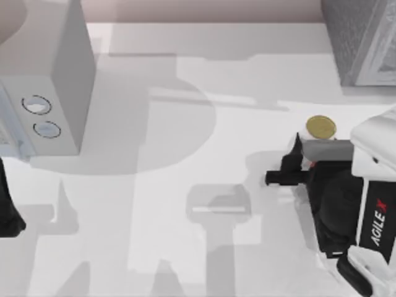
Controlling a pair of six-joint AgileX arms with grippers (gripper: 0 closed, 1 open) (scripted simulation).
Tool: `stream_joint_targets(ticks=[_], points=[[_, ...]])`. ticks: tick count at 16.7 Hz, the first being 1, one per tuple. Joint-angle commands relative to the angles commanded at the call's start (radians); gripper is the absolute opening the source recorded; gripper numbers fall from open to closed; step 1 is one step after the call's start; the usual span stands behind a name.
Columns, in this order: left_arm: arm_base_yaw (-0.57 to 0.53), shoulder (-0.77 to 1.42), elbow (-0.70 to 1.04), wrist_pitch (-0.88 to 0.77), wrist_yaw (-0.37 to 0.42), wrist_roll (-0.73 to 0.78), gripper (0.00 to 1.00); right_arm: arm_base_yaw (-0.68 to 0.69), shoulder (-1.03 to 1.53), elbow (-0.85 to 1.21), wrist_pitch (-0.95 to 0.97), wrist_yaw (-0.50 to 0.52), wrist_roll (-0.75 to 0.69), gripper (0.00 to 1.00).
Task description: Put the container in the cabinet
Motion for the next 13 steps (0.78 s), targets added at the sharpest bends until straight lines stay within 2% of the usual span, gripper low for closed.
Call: stream_joint_targets(ticks=[6,13], points=[[0.0,0.0,0.0,0.0,0.0,0.0,1.0,-0.008,-0.053,0.009,-0.04,0.01,-0.005,0.0],[0.0,0.0,0.0,0.0,0.0,0.0,1.0,-0.001,-0.312,0.013,-0.322,0.002,-0.006,0.0]])
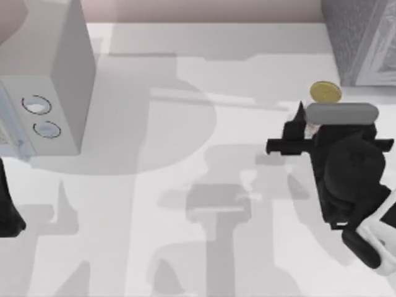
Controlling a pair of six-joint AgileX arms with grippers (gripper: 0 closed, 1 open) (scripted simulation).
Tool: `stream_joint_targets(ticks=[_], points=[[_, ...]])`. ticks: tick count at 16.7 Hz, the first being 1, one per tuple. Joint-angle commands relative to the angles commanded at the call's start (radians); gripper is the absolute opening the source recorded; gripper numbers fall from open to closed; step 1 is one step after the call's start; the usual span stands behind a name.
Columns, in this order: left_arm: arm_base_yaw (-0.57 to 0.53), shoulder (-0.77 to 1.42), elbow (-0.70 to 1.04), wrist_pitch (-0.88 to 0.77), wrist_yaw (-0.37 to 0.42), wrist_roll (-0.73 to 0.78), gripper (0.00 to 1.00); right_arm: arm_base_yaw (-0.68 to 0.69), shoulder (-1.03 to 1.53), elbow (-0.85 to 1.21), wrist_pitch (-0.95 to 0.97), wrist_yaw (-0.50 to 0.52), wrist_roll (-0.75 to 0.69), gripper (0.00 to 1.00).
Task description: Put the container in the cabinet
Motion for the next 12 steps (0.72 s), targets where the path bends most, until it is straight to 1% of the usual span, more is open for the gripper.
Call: stream_joint_targets(ticks=[7,10,12], points=[[0.0,0.0,0.0,0.0,0.0,0.0,1.0,0.002,-0.31,0.006,-0.332,-0.005,0.01,0.0],[0.0,0.0,0.0,0.0,0.0,0.0,1.0,0.004,-0.408,0.012,-0.432,-0.009,0.011,0.0],[0.0,0.0,0.0,0.0,0.0,0.0,1.0,0.006,-0.442,0.014,-0.463,-0.011,0.012,0.0]])
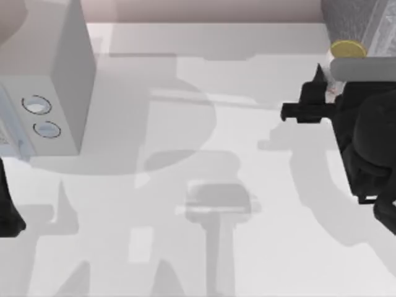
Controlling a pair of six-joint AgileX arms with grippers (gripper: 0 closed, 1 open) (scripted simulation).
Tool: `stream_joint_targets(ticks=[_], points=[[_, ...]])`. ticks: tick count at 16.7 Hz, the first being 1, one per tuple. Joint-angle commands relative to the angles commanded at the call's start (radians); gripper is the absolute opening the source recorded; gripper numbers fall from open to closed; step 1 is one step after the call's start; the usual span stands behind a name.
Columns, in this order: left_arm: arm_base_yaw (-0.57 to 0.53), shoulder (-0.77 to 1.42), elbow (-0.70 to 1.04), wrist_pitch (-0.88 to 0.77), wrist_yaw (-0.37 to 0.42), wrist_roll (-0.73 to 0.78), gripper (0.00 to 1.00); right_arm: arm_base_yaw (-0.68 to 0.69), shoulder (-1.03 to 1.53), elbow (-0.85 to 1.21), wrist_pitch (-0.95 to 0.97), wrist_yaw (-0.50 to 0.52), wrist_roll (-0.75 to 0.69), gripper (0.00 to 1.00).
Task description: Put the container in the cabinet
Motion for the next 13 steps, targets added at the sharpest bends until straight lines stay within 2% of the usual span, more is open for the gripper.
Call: stream_joint_targets(ticks=[7,13], points=[[0.0,0.0,0.0,0.0,0.0,0.0,1.0,-0.013,-0.01,-0.006,-0.007,-0.001,0.004,0.0],[0.0,0.0,0.0,0.0,0.0,0.0,1.0,-0.127,-0.243,-0.126,-0.183,-0.076,0.004,0.0]])
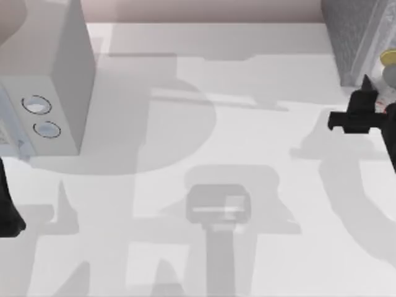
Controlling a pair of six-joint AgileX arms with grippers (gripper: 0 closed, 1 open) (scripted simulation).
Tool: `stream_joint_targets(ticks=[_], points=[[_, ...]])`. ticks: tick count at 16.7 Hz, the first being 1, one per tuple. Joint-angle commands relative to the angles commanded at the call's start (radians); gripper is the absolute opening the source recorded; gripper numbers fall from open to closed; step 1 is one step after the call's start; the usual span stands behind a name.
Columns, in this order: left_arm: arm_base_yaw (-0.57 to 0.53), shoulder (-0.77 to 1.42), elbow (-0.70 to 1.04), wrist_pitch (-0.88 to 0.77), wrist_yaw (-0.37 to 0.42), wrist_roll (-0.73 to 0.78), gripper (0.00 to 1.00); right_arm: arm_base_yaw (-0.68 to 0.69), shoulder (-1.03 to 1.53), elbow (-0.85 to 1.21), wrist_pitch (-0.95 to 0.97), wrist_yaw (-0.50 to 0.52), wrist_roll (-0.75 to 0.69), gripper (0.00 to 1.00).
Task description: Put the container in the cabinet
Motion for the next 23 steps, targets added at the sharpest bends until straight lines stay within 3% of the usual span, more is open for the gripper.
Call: stream_joint_targets(ticks=[6,15,19,23], points=[[0.0,0.0,0.0,0.0,0.0,0.0,1.0,-0.129,-0.363,-0.184,-0.272,-0.161,-0.045,0.0],[0.0,0.0,0.0,0.0,0.0,0.0,1.0,-0.377,-1.194,-0.369,-0.612,-0.413,-0.076,0.0],[0.0,0.0,0.0,0.0,0.0,0.0,1.0,-0.43,-1.344,-0.433,-0.716,-0.495,-0.084,0.0],[0.0,0.0,0.0,0.0,0.0,0.0,1.0,-0.433,-1.357,-0.44,-0.727,-0.504,-0.085,0.0]])
